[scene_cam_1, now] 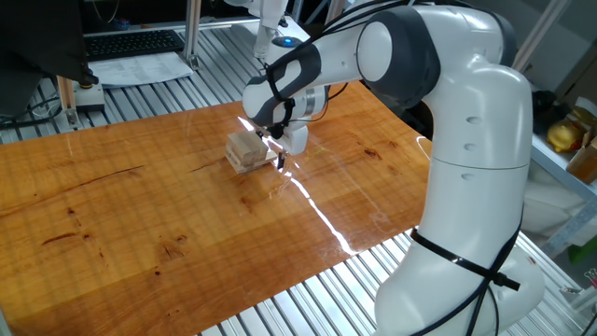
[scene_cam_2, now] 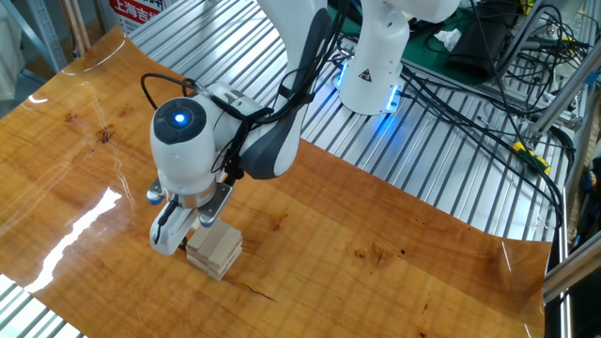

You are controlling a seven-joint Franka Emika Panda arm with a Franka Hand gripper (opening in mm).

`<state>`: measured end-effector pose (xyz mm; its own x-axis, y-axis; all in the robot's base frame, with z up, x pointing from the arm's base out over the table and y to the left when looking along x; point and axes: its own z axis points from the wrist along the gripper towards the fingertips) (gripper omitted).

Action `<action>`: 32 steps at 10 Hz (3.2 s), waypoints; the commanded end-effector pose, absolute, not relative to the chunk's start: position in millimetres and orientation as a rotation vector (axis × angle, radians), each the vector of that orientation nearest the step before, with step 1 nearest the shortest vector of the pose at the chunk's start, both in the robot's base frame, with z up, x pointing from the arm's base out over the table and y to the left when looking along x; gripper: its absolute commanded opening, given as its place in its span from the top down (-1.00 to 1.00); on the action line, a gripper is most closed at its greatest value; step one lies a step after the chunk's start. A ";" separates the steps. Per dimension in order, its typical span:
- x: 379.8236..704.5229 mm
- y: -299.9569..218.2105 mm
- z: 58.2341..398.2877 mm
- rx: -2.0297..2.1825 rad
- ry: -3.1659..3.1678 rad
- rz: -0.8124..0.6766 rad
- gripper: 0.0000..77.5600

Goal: Play Jenga

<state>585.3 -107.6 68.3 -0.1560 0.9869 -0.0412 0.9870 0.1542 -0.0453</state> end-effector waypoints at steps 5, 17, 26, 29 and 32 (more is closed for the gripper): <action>584.4 -107.0 67.9 2.034 2.382 -0.096 -1.00; 584.0 -106.8 67.8 2.033 2.382 -0.094 0.97; 582.2 -106.2 67.3 2.035 2.342 -0.072 0.97; 579.5 -105.4 66.4 2.035 2.334 -0.075 0.97; 578.5 -105.1 66.1 2.036 2.322 -0.088 0.97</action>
